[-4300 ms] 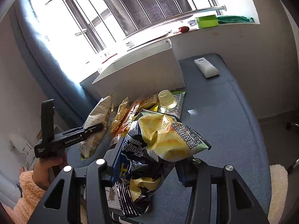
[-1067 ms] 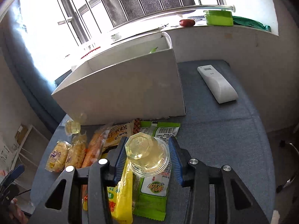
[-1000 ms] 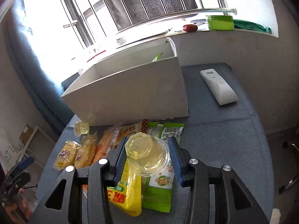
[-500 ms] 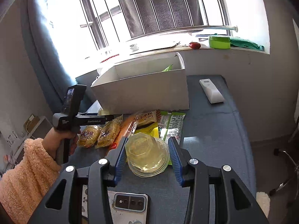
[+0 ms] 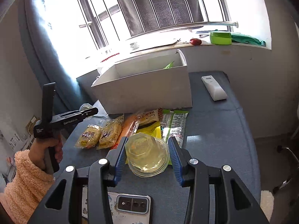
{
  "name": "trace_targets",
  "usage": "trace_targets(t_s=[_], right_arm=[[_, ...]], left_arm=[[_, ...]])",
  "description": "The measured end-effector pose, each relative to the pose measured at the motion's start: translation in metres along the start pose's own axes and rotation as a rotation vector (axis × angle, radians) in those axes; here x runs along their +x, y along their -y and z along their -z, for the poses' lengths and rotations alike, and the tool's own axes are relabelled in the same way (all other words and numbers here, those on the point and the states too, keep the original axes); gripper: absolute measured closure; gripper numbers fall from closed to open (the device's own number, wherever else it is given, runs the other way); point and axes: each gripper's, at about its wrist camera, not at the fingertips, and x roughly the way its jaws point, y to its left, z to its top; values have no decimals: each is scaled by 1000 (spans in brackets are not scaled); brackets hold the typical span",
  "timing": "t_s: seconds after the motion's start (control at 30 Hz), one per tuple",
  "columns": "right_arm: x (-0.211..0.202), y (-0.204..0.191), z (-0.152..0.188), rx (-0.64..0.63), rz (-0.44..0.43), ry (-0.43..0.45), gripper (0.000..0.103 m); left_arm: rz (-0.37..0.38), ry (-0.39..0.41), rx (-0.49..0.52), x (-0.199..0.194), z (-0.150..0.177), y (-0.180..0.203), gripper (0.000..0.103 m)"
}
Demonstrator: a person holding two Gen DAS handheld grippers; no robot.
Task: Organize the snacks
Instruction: 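Grasp the clear jelly cup with the right gripper and drop it into the box, then withdraw the right gripper from the box toward the remaining snacks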
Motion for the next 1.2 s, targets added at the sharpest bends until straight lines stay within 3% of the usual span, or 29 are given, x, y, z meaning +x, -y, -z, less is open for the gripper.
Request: trace_targets(t_s=[0.2, 0.37, 0.53, 0.67, 0.9, 0.93, 0.97, 1.0, 1.03, 1.07, 1.2], right_arm=[[15, 4, -26, 32, -74, 7, 55], [33, 9, -70, 48, -110, 33, 55], [55, 12, -130, 44, -108, 80, 55], [89, 22, -168, 38, -48, 81, 55], [137, 49, -190, 56, 8, 38, 55], [141, 51, -191, 56, 14, 29, 54], [144, 52, -191, 60, 17, 21, 53], [146, 55, -192, 69, 17, 11, 35], [147, 57, -192, 81, 15, 10, 6], [145, 59, -191, 94, 3, 25, 0], [129, 62, -190, 109, -21, 76, 0]], left_arm=[[81, 122, 49, -41, -29, 30, 71], [76, 164, 76, -43, -65, 38, 71], [35, 138, 70, -2, -106, 23, 71], [-11, 81, 43, 49, -122, -2, 71], [-67, -26, 12, 101, -126, -26, 69], [-76, -46, 18, 105, -127, -25, 64], [-101, -45, 28, 106, -127, -23, 38], [-121, -35, 34, 106, -126, -22, 2], [-123, -16, 33, 102, -125, -21, 1], [-107, -11, 27, 101, -124, -21, 0], [-86, -23, 10, 92, -122, -19, 0]])
